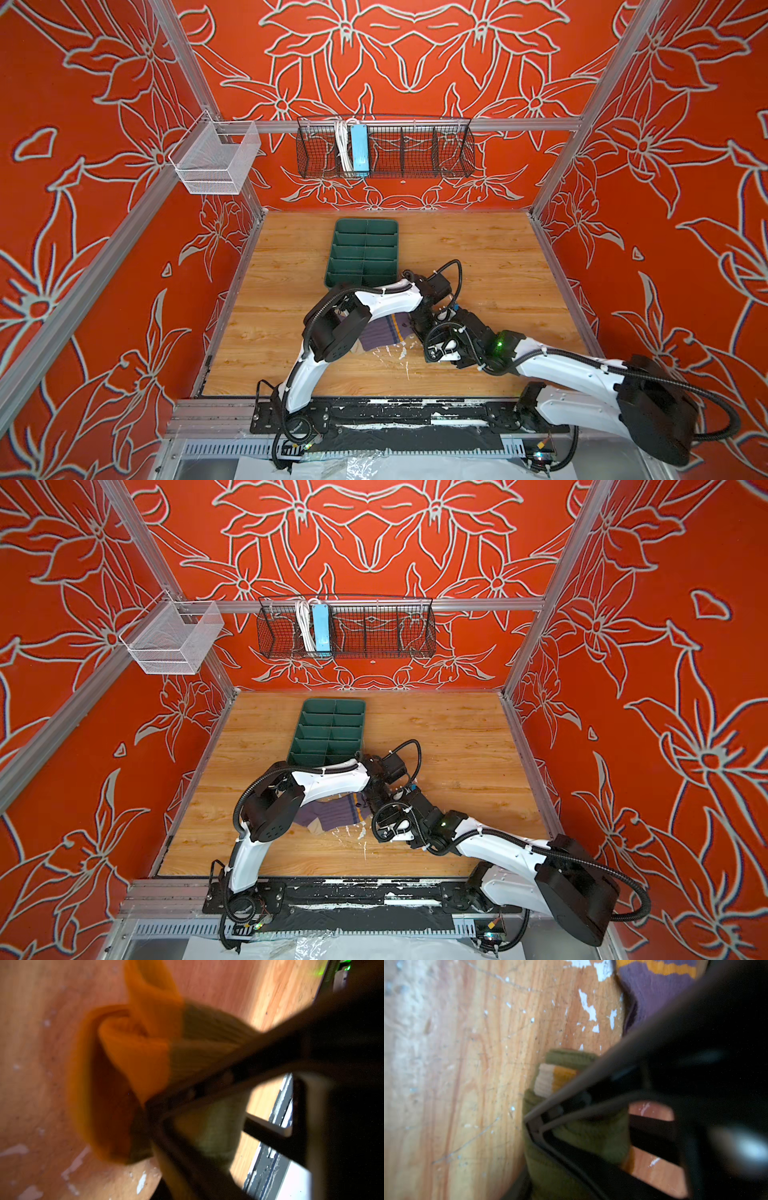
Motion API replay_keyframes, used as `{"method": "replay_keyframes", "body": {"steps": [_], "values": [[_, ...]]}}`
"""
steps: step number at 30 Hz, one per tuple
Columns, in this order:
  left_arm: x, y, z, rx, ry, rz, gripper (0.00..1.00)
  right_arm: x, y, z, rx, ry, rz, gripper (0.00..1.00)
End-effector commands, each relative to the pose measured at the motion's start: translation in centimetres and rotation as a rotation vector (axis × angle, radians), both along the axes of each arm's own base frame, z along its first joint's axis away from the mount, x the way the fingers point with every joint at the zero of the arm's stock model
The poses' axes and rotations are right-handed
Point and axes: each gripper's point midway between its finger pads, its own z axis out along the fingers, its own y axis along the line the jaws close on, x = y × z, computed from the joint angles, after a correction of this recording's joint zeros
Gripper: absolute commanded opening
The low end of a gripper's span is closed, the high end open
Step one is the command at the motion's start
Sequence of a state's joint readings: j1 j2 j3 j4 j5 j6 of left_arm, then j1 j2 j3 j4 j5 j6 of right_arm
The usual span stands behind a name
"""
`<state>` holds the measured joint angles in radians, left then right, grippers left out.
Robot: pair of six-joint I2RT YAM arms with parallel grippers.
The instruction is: Roll the socks
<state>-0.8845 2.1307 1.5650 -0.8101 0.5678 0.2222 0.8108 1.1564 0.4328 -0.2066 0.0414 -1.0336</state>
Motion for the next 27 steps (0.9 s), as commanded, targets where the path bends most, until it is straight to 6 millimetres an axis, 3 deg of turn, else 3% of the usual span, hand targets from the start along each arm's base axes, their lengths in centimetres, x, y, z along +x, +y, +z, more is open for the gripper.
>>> {"method": "replay_keyframes", "body": {"steps": [1, 5, 8, 9, 13, 15, 17, 22, 25, 27], "values": [[-1.5, -0.1, 2.2, -0.047, 0.025, -0.028, 0.00, -0.5, -1.1, -1.6, -0.079, 0.023, 0.015, 0.26], [-1.3, 0.0, 3.0, -0.060, 0.000, -0.023, 0.00, -1.2, -1.3, -2.1, -0.107, 0.041, 0.042, 0.01], [-0.8, 0.1, 3.8, -0.071, -0.042, -0.006, 0.00, -2.0, -1.4, -2.0, -0.105, 0.062, 0.053, 0.00], [-0.4, 0.0, 4.1, -0.077, -0.073, 0.007, 0.04, -2.4, -1.5, -2.0, -0.099, 0.075, 0.053, 0.00], [1.6, 0.2, 6.3, -0.143, -0.222, 0.065, 0.51, -3.6, -1.6, -1.7, -0.068, 0.125, 0.039, 0.00], [2.8, 0.5, 7.9, -0.182, -0.318, 0.092, 0.67, -4.2, -1.7, -1.6, -0.055, 0.157, 0.031, 0.00], [3.7, 1.0, 9.6, -0.213, -0.400, 0.097, 0.73, -4.8, -1.7, -1.5, -0.046, 0.191, 0.023, 0.00], [7.1, 4.5, 14.7, -0.245, -0.717, 0.169, 0.80, -5.2, -1.0, -0.9, 0.006, 0.239, -0.020, 0.00], [9.1, 8.6, 20.1, -0.295, -1.019, 0.291, 0.84, -6.1, -0.5, -0.7, 0.028, 0.329, -0.051, 0.00], [9.2, 11.5, 23.8, -0.325, -1.208, 0.335, 0.88, -6.7, -0.2, -0.6, 0.030, 0.391, -0.073, 0.00]]}}
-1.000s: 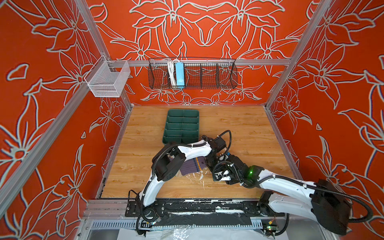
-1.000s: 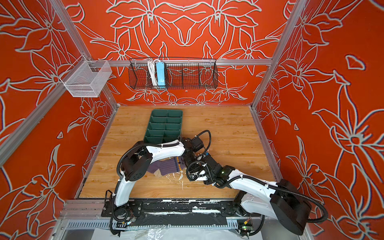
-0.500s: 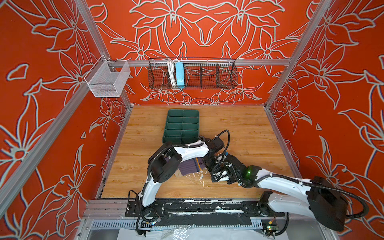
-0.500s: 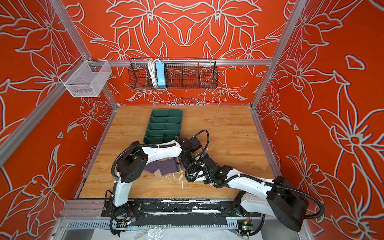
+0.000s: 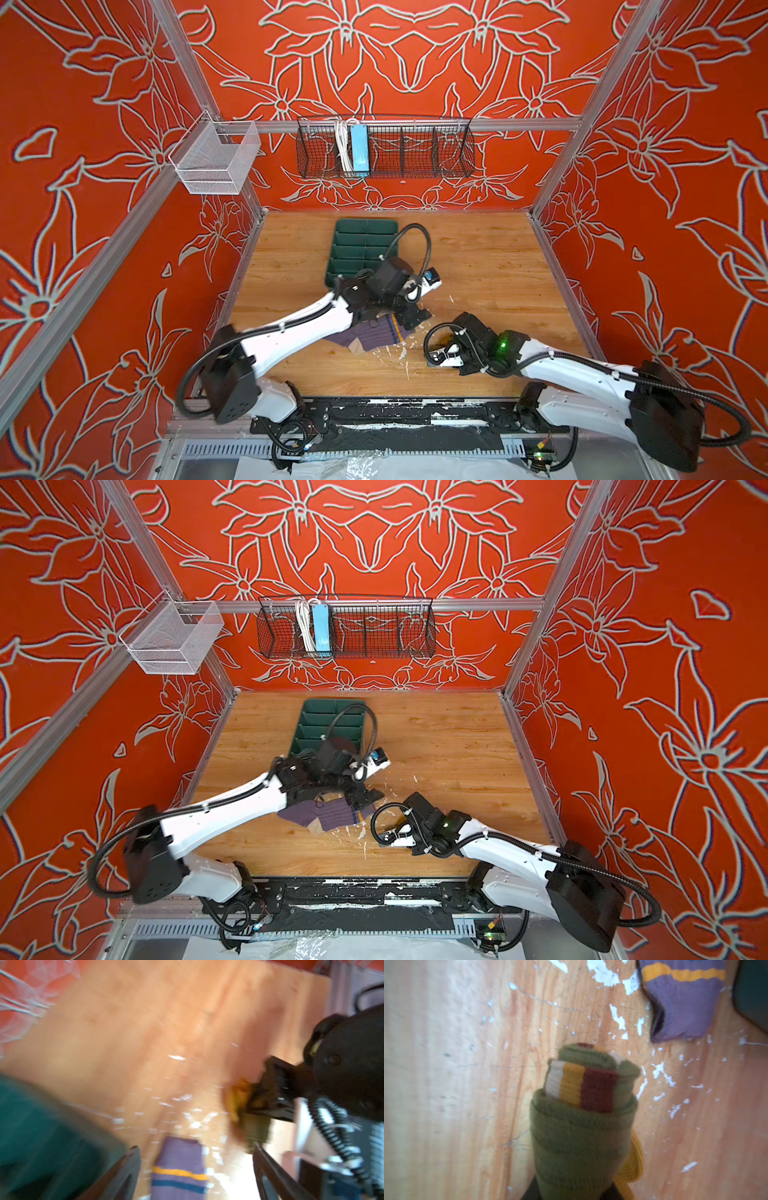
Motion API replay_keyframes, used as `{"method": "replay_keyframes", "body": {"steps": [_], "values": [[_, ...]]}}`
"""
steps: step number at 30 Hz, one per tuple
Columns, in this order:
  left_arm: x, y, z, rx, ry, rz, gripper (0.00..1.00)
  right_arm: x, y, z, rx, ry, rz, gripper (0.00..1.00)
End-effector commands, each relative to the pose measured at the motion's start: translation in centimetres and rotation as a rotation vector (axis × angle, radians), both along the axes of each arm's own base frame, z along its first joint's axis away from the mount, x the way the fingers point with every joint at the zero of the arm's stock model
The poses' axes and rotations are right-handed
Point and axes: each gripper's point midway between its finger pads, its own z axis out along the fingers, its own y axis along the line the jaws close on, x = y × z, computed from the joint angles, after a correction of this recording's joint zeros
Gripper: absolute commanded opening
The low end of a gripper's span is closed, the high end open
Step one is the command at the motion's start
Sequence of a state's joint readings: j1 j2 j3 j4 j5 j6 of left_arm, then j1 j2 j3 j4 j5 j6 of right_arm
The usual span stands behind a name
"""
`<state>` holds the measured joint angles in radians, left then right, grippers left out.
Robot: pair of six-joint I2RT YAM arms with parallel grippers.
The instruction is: Roll the socks
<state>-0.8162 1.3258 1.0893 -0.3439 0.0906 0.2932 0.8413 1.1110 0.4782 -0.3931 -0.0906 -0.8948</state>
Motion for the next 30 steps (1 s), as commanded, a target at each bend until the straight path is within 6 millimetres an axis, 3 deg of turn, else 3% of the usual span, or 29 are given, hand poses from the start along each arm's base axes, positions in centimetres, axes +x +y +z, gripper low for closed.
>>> {"method": "replay_keyframes", "body": {"steps": [1, 5, 9, 12, 18, 26, 30], "values": [[2.1, 4.4, 7.6, -0.048, -0.401, 0.132, 0.90, -3.2, -0.4, -0.9, -0.022, 0.224, -0.055, 0.00], [-2.1, 7.0, 12.7, -0.032, -0.593, -0.004, 0.90, -3.1, 0.8, -0.7, 0.003, 0.293, -0.104, 0.00], [-7.5, 6.7, 12.8, 0.020, -0.662, -0.318, 0.90, -2.8, 1.3, -1.5, -0.032, 0.330, -0.116, 0.00], [-10.5, 5.8, 10.3, 0.046, -0.663, -0.511, 0.90, -2.7, 1.6, -2.1, -0.062, 0.365, -0.124, 0.00], [-11.8, 2.7, 2.6, 0.316, -0.733, -0.614, 0.88, -2.6, 1.9, -3.0, -0.125, 0.431, -0.134, 0.00], [-14.8, -2.5, -4.7, 0.415, -0.848, -0.567, 0.69, -2.6, 2.0, -3.0, -0.134, 0.501, -0.164, 0.00], [-14.1, -3.6, -7.9, 0.423, -0.750, -0.463, 0.65, -2.9, 2.3, -2.6, -0.122, 0.562, -0.184, 0.00]]}}
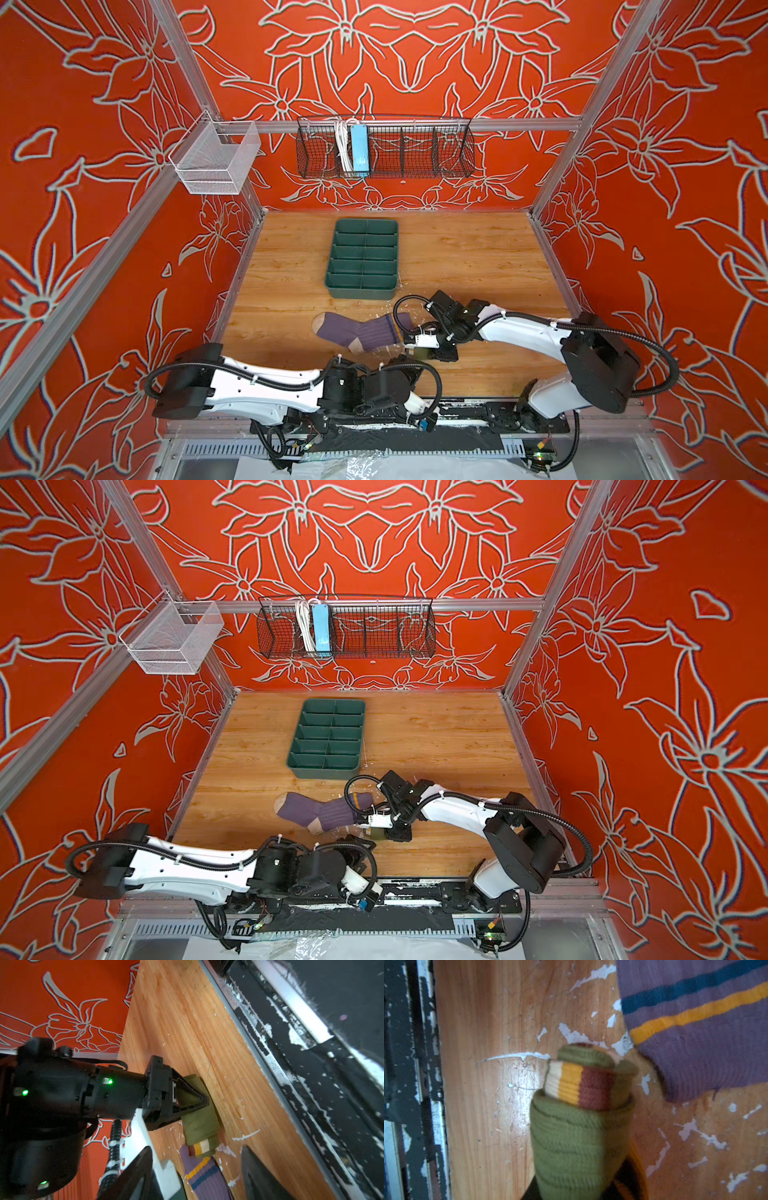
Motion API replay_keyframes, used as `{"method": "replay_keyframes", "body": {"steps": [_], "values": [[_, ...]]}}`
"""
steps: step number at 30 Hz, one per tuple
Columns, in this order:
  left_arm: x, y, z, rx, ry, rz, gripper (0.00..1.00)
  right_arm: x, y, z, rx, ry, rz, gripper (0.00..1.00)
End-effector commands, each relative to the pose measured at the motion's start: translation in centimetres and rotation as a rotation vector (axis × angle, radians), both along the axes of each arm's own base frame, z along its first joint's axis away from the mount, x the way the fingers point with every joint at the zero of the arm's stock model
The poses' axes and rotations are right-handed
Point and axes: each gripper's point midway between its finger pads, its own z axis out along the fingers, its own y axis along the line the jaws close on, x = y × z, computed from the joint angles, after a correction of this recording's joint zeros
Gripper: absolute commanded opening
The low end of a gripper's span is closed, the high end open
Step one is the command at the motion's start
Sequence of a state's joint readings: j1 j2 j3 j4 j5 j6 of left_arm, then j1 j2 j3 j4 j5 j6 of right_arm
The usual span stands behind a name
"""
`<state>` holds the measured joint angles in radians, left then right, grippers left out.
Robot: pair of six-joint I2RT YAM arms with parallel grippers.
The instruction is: Roll the socks
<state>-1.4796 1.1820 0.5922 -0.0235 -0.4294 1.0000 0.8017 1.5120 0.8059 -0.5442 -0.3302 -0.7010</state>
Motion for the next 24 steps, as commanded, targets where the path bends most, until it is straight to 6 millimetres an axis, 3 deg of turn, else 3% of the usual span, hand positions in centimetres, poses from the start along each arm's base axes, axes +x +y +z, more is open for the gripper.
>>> {"method": "replay_keyframes", "body": {"steps": [1, 3, 9, 12, 20, 24], "values": [[2.5, -1.6, 1.0, -0.162, -0.017, 0.199, 0.64, -3.8, -2.7, -2.2, -0.126, 0.209, -0.020, 0.00], [3.6, -1.8, -0.4, -0.154, -0.010, 0.265, 0.64, -4.2, -2.4, -1.9, -0.123, 0.247, -0.024, 0.00], [9.8, -0.6, -2.8, -0.160, 0.003, 0.596, 0.64, -4.8, -2.0, -1.1, -0.080, 0.273, -0.029, 0.00], [11.3, -0.4, -3.9, -0.169, 0.012, 0.644, 0.66, -4.9, -1.8, -0.3, -0.059, 0.266, -0.030, 0.00], [11.5, -0.1, -7.8, -0.064, 0.043, 0.656, 0.66, -4.8, -1.4, 1.4, -0.003, 0.243, -0.029, 0.00], [10.6, 0.3, -6.2, -0.100, 0.043, 0.648, 0.73, -4.9, -1.5, 2.1, 0.021, 0.226, -0.045, 0.00]]}}
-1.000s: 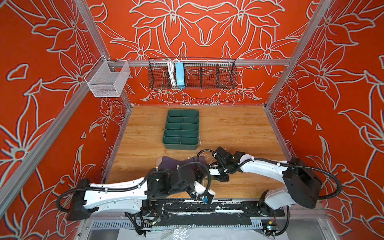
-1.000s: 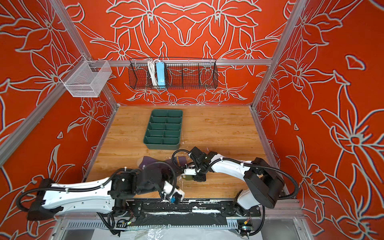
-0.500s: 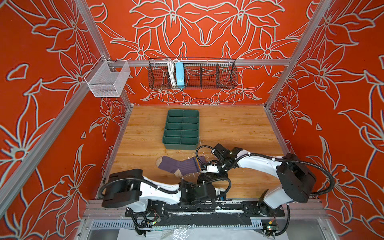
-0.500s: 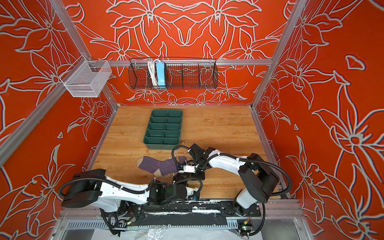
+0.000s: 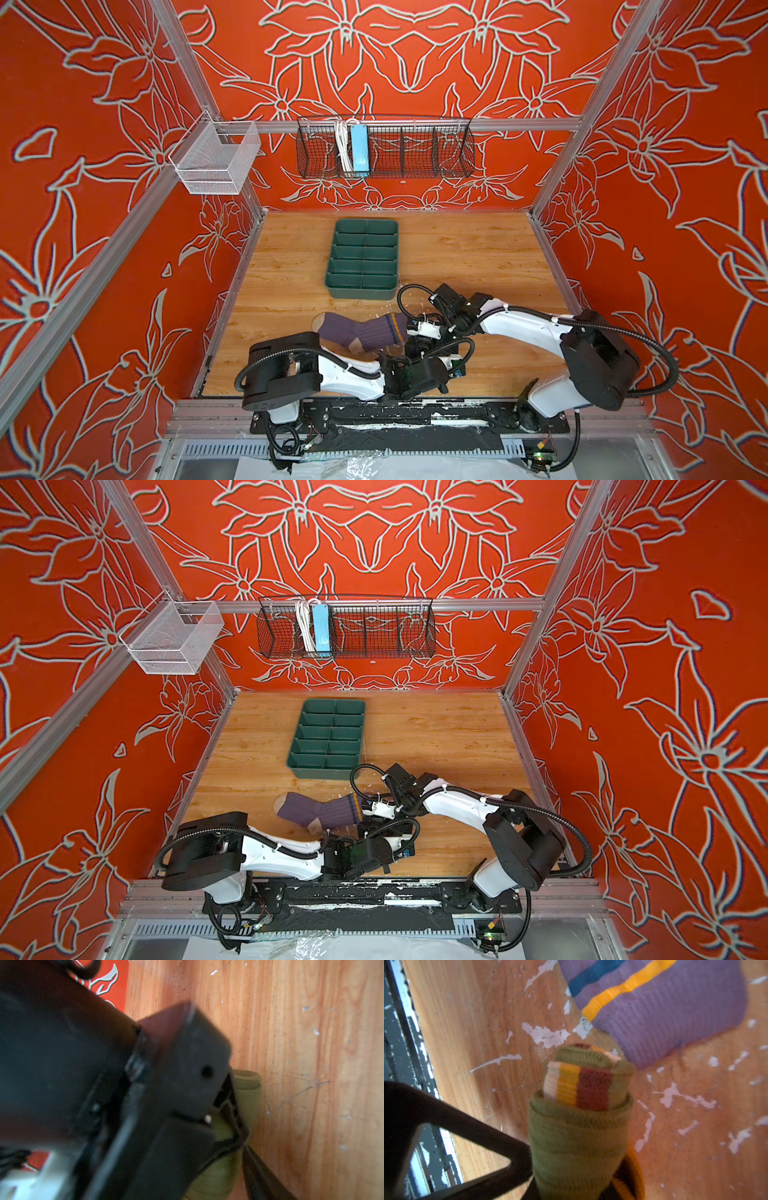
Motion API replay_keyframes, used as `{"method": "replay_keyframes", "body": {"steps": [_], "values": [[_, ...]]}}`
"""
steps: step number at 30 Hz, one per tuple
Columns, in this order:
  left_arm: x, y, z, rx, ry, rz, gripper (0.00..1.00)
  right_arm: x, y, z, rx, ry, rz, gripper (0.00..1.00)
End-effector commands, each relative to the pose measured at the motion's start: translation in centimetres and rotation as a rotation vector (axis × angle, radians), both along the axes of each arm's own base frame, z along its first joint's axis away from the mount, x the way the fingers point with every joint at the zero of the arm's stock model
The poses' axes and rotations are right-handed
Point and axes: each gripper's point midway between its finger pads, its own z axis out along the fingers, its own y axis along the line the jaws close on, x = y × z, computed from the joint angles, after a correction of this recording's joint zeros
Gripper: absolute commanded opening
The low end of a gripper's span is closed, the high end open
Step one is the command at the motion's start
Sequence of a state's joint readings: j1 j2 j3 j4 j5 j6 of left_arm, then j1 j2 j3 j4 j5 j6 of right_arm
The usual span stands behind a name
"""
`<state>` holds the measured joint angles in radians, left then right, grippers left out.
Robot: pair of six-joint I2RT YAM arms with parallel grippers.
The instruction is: Roll the socks
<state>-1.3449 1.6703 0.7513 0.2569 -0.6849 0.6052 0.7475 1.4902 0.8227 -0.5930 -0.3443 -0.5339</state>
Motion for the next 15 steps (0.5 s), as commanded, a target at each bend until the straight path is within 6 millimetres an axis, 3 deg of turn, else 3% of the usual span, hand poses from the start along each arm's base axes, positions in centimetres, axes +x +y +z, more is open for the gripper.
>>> {"method": "replay_keyframes", "body": {"steps": [1, 5, 8, 15], "values": [[0.7, 3.4, -0.5, 0.055, -0.001, 0.064, 0.74, -5.6, -0.5, 1.4, 0.053, 0.137, 0.152, 0.00], [-2.7, 2.5, 4.0, 0.027, -0.058, -0.131, 0.78, -5.1, -0.9, 0.9, 0.039, 0.105, 0.122, 0.00], [-4.9, 3.5, 7.0, 0.010, -0.031, -0.246, 0.79, -4.2, -1.3, 0.3, 0.015, 0.054, 0.113, 0.00], [-6.4, 7.0, 13.2, -0.120, -0.080, -0.316, 0.84, -3.0, -0.2, 0.6, 0.055, 0.076, 0.051, 0.00]]}}
